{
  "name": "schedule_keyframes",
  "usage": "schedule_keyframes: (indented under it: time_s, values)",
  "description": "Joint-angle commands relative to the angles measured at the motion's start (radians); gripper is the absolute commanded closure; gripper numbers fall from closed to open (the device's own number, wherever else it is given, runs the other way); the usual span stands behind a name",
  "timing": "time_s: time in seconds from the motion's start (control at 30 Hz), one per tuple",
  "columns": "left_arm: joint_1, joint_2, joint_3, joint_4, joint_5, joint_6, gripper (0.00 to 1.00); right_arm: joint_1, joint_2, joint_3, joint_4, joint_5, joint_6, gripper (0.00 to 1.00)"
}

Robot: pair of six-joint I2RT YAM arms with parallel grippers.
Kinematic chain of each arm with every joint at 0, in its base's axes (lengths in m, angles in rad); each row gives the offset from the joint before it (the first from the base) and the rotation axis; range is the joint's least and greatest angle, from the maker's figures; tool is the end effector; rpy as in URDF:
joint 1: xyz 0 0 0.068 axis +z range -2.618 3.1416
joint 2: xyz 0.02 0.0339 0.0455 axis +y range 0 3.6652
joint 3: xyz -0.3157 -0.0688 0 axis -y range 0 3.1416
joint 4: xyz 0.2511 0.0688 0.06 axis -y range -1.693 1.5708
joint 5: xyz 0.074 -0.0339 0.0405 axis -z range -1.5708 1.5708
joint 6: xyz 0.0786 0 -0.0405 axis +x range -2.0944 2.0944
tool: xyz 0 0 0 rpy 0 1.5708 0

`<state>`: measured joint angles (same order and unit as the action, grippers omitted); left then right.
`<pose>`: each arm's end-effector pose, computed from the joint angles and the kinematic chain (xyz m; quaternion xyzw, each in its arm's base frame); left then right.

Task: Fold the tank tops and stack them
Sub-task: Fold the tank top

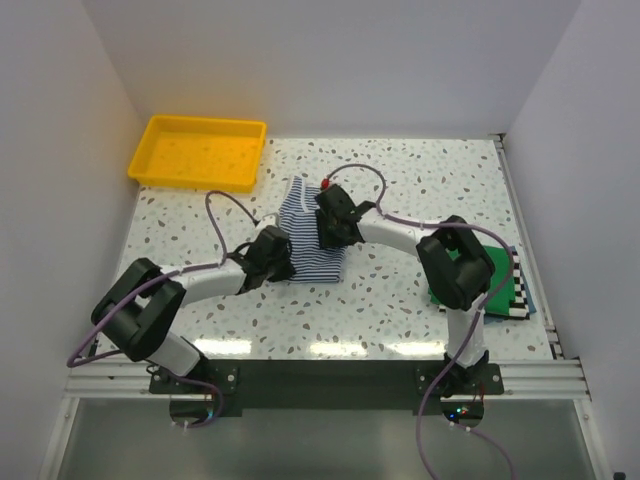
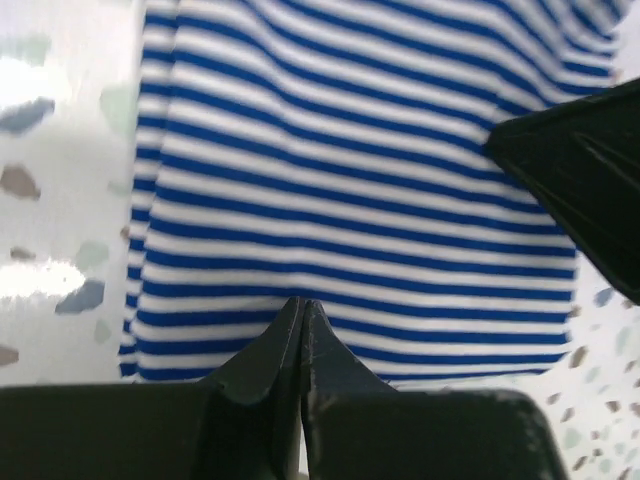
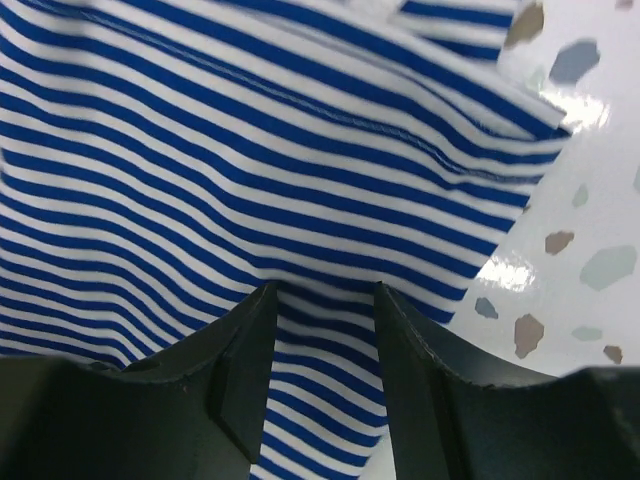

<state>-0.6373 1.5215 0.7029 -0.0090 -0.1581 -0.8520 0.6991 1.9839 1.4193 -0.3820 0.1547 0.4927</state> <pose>0.2665 -0.1819 0.1748 -0.1280 0.9204 -0.1912 0.3160 0.3749 0.2994 0.1959 -0.0741 0.9462 0.1110 0.2946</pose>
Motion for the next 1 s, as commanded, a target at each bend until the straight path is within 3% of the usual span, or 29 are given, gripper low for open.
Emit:
schedule_keyframes:
  time_s: [0.0, 0.3, 0.5, 0.6, 0.63, 0.73, 0.87, 0.97]
  values:
    - [-0.025, -0.024, -0.083, 0.075, -0.003, -0.062, 0.98, 0.040, -0.030, -0.098, 0.032, 0.048, 0.032, 0.53]
    - [-0.197, -0.121, -0.232, 0.066, -0.009, -0.162, 1.00, 0.114, -0.172, -0.357, 0.066, 0.114, 0.066, 0.48]
    - [-0.231, -0.216, -0.214, -0.037, -0.029, -0.147, 0.96, 0.114, -0.330, -0.361, -0.020, 0.152, 0.053, 0.37]
    - [-0.231, -0.302, -0.146, -0.143, -0.052, -0.116, 0.85, 0.114, -0.457, -0.370, -0.083, 0.172, 0.060, 0.32]
    - [-0.231, -0.345, -0.129, -0.199, -0.060, -0.110, 0.75, 0.114, -0.524, -0.378, -0.098, 0.178, 0.066, 0.32]
    - [-0.229, -0.426, -0.115, -0.270, -0.069, -0.108, 0.61, 0.114, -0.640, -0.451, -0.124, 0.145, 0.124, 0.35]
    - [-0.229, -0.445, -0.135, -0.276, -0.026, -0.107, 0.49, 0.114, -0.723, -0.580, -0.074, 0.065, 0.187, 0.36]
    - [-0.229, -0.423, -0.169, -0.252, -0.001, -0.101, 0.44, 0.114, -0.715, -0.617, -0.034, 0.045, 0.205, 0.43]
